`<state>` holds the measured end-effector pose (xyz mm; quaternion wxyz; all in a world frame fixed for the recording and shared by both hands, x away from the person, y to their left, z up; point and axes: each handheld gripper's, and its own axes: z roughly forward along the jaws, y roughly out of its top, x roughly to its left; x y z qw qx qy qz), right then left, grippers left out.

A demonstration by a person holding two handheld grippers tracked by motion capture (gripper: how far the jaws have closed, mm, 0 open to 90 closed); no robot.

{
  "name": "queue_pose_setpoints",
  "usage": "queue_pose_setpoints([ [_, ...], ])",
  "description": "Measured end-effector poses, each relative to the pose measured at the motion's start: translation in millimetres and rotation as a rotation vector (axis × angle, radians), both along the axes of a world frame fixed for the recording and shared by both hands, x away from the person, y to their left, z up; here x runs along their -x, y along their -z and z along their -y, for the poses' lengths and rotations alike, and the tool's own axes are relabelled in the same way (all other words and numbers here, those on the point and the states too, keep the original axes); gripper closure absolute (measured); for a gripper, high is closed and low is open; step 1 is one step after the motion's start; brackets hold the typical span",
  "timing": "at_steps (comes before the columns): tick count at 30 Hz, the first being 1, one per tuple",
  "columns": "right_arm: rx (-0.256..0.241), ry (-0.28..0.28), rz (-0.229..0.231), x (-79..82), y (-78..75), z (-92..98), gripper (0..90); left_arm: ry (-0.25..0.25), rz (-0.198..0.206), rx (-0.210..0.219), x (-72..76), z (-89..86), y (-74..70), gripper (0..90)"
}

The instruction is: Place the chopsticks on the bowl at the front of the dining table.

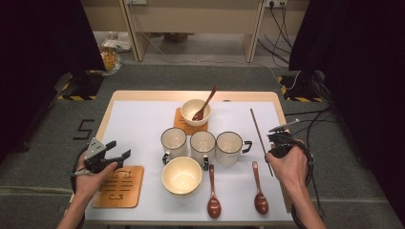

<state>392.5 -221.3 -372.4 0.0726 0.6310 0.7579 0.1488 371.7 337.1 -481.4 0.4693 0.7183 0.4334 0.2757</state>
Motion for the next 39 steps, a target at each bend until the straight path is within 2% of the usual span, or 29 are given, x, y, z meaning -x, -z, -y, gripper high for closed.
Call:
queue_pose_setpoints([
  [15,-0.011,-0.005,0.002,-8.0,-1.7,-5.0,86.4,-0.009,0.0,-0.001,4.0,-3.9,0.3,25.5],
  [39,-0.002,-0.01,0.005,-23.2,-6.6,-13.8,86.4,-0.006,0.002,-0.003,6.6,-3.7,-0.5,25.5],
])
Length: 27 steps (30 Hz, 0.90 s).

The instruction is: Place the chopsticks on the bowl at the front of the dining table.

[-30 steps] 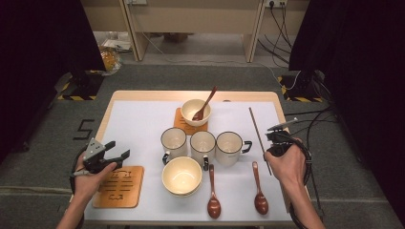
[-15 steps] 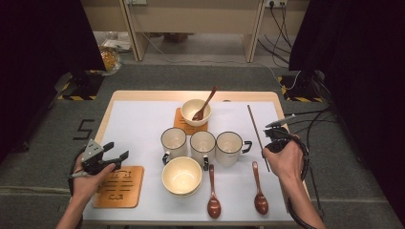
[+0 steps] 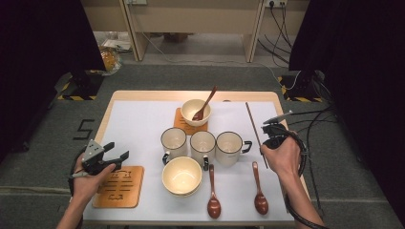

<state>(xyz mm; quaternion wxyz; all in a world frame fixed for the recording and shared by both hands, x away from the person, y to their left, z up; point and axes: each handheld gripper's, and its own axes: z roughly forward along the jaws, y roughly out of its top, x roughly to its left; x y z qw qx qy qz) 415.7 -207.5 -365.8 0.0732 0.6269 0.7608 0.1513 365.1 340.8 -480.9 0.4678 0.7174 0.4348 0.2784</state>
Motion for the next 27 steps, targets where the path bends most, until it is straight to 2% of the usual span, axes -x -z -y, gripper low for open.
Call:
queue_pose_setpoints([
  [27,0.007,-0.01,0.004,-17.4,-4.3,-12.1,86.4,0.002,0.004,0.001,0.8,-0.4,-1.5,25.5],
])
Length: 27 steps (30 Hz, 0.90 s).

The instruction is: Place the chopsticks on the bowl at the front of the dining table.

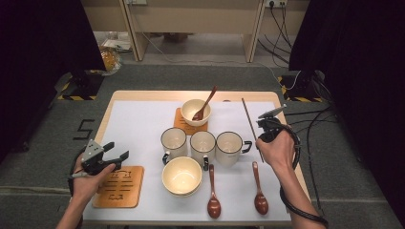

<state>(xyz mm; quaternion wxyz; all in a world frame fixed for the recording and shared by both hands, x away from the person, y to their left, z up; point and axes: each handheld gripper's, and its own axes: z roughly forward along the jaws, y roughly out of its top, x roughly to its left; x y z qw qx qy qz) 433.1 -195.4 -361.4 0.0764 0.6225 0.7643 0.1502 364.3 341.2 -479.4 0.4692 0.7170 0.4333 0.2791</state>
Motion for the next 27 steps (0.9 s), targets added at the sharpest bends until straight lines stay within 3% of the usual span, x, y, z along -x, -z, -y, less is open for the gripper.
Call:
queue_pose_setpoints([
  [27,0.007,-0.016,0.016,-14.4,-8.8,-11.9,86.4,0.0,0.003,0.004,-0.3,-0.1,-0.6,25.4],
])
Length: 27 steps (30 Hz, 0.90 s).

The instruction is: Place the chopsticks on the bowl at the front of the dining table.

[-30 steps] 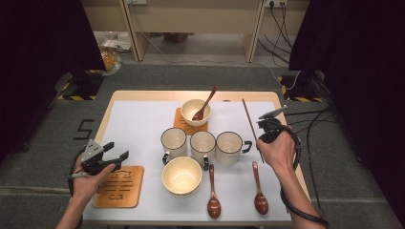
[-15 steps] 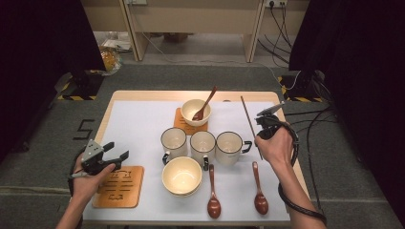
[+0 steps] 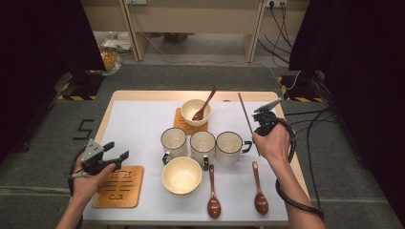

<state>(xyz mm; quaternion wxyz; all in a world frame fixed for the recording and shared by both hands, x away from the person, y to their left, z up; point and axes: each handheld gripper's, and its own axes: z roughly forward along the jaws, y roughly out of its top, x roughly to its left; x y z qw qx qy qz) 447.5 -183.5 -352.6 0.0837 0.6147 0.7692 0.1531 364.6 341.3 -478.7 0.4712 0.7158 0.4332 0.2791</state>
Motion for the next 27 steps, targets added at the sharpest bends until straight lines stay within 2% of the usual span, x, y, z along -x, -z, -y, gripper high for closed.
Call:
queue_pose_setpoints([
  [27,0.001,-0.012,0.007,-8.5,-4.3,-12.0,86.4,0.001,0.0,0.002,0.2,0.6,0.0,25.1],
])
